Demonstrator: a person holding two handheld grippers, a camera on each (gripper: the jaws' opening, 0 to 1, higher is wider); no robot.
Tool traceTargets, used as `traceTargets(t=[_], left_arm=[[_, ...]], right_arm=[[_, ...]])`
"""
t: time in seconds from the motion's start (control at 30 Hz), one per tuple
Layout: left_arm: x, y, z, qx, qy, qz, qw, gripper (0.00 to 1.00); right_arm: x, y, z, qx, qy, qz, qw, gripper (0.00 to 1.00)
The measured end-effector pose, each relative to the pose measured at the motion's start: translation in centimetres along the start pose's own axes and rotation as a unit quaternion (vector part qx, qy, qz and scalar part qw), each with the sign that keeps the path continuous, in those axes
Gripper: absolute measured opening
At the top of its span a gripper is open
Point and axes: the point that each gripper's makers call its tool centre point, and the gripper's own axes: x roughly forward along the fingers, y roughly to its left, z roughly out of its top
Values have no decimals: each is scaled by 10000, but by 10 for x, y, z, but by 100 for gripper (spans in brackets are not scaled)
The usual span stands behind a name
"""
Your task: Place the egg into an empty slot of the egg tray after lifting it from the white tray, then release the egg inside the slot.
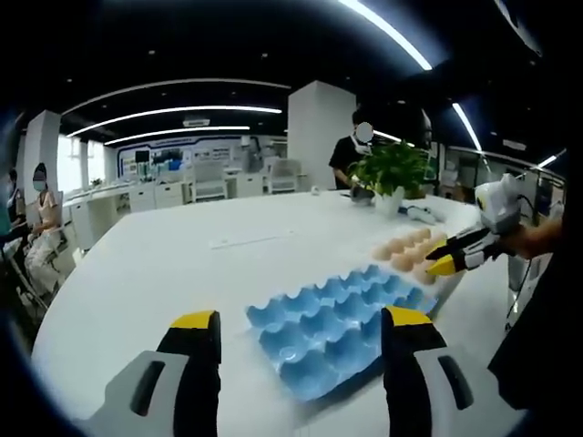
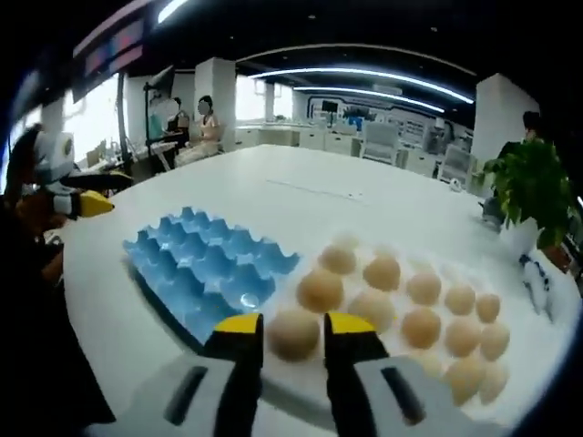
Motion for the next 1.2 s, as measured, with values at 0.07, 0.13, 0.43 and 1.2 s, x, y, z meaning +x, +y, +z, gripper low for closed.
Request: traceTargets(t=[0.07, 0.13, 0.43, 1.2], left_arm=[[-2, 1, 2, -18, -51, 18, 10000, 72], [-3, 2, 2, -20, -57, 33, 10000, 72], [-7, 2, -7, -297, 177, 16, 9994, 87], [-5, -9, -25, 73, 563, -154, 9983, 87]], right_arm=[[3, -2, -2, -180, 77, -103, 9998, 28], [6, -2, -4, -96, 147, -43, 9998, 27], [13, 1, -11, 134, 586, 44, 9982, 26], [5, -6, 12, 649, 538, 269, 9961, 24]])
